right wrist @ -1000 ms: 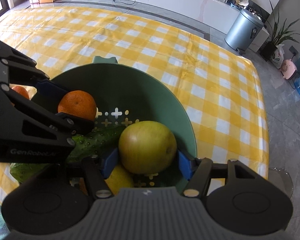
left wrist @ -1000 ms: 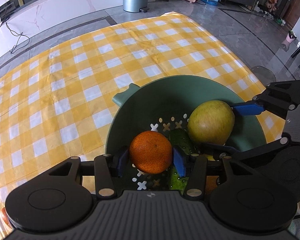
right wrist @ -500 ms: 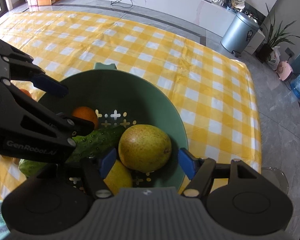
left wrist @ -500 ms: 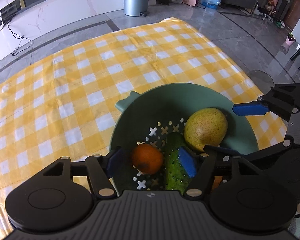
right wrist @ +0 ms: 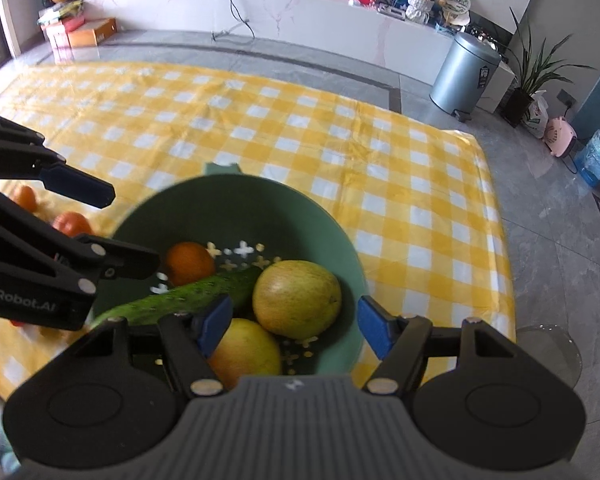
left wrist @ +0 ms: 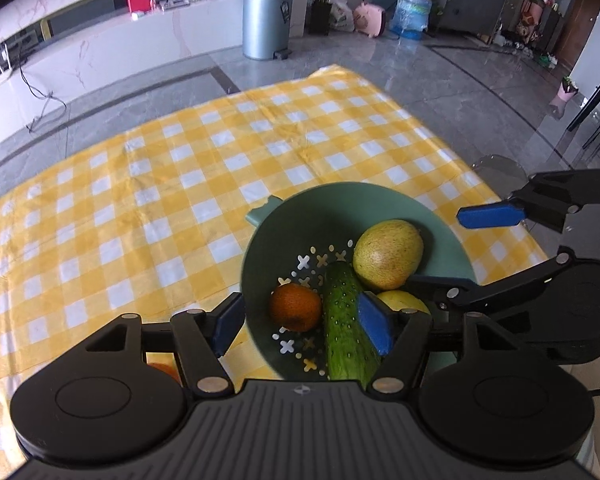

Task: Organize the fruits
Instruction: 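Lower tangerine and pear into the colander and open both tools, then withdraw both open tools from the colander toward the remaining fruit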

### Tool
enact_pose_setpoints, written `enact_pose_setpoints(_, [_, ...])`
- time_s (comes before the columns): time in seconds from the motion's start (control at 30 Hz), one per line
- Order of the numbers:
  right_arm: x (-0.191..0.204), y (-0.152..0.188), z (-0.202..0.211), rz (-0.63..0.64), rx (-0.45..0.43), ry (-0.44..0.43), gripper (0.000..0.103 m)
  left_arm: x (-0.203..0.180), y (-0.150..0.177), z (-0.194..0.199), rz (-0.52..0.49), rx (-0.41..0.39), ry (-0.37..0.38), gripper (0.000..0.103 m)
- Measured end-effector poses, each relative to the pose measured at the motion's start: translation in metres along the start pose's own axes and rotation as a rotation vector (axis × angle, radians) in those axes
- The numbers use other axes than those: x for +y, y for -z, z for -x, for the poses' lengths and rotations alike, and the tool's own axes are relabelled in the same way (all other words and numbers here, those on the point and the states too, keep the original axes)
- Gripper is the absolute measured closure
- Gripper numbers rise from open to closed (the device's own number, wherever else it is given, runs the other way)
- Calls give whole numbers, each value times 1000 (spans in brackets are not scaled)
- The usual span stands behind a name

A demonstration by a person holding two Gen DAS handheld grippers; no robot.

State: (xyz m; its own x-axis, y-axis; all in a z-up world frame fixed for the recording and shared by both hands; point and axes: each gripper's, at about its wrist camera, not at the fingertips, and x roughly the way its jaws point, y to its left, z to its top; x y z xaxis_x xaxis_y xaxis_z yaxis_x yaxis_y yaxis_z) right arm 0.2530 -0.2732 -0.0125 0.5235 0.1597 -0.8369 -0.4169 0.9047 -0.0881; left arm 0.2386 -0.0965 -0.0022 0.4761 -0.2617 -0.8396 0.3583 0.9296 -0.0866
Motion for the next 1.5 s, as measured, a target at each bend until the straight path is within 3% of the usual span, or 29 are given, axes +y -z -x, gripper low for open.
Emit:
enact_pose_setpoints(0.37, [42, 28, 43, -140, -105, -155, 36, 8, 44, 63, -54, -66, -63, 27])
enact_pose_setpoints(0.67, [96, 54, 57, -120, -160, -231, 31, 34, 87, 93, -99, -52, -86, 27])
enact_pose_setpoints(0.97, [132, 87, 38, -195, -190, -262, 32, 70, 131, 95, -112, -6, -78, 32])
enact_pose_setpoints(1.17, [149, 99, 21, -224, -181, -250, 45, 78, 157, 89, -150, 4, -68, 32])
enact_pose_setpoints(1.5, [168, 75, -1, -221, -179, -292, 48, 123, 159, 77, -95, -22, -133, 34])
